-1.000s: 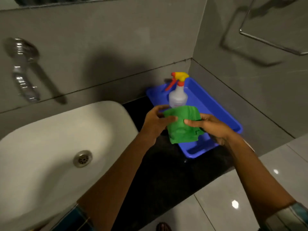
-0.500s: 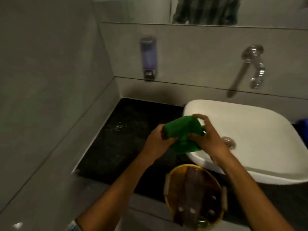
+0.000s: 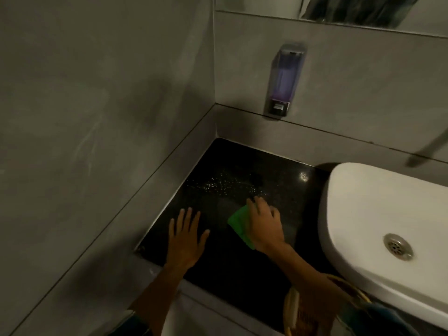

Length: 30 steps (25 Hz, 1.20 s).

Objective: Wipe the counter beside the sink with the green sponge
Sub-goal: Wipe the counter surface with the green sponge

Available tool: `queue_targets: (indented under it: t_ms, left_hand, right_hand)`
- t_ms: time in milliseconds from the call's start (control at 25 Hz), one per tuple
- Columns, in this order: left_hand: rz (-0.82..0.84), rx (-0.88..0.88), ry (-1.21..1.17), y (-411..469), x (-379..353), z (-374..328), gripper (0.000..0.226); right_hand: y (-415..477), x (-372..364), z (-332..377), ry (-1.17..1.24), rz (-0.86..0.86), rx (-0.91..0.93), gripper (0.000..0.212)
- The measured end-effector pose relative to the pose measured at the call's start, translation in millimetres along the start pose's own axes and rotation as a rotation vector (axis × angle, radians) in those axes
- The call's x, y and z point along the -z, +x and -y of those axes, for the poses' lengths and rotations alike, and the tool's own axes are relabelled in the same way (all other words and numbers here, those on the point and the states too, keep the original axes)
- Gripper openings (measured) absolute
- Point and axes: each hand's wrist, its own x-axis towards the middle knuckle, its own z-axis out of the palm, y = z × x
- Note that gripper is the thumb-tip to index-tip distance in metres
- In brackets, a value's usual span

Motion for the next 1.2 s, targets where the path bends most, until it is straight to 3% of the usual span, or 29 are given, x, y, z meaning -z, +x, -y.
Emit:
queue_targets:
  t_ms: [200,400,480,600,720,800,880,960,1040,1200]
  left_hand:
    - [-0.066,0.034,0.066,7,-22,18,0.075]
    - [-0.090,0.048,0.081,11,-25,24,0.071]
    - [-0.071,0.052,0.069,11,-22,22,0.072]
    - [-0.070,0.068,0.057,10,-20,22,0.074]
    - [-0.075,0.070,0.057,11,-21,23,0.073]
    - [-0.069,0.072,0.068,11,-22,23,0.073]
    - [-0.070,0.073,0.067,11,-22,24,0.072]
    - [-0.070,0.075,0.062,10,-23,23,0.073]
    - [-0.068,0.086,0.072,10,-23,23,0.076]
    - [-0.077,0.117,0.077,11,-24,22,0.083]
  right_hand:
    - [22,-45,-12,-0.092,-0.056,-0.079,0.075]
    - [95,-20,-44,-0.020,-0.191,-0.401,0.073]
    - [122,-20,-18,0.001,-0.127,-0.286,0.072]
    - [114,-42,34,-0.083,0.001,0.190,0.071]
    - [64,-54,3,-0.188,0.001,0.470,0.067]
    - [53,-44,-47,-0.214,-0.077,0.347,0.065]
    - [71,-29,-79,-0.168,-0.137,-0.005,0.064]
    - [112,-22,-72,-0.080,-0.120,-0.224,0.065]
    - [154,-23,-38,-0.042,-0.097,-0.207,0.066]
    - [183,-41,56,-0.085,0.028,0.124,0.063]
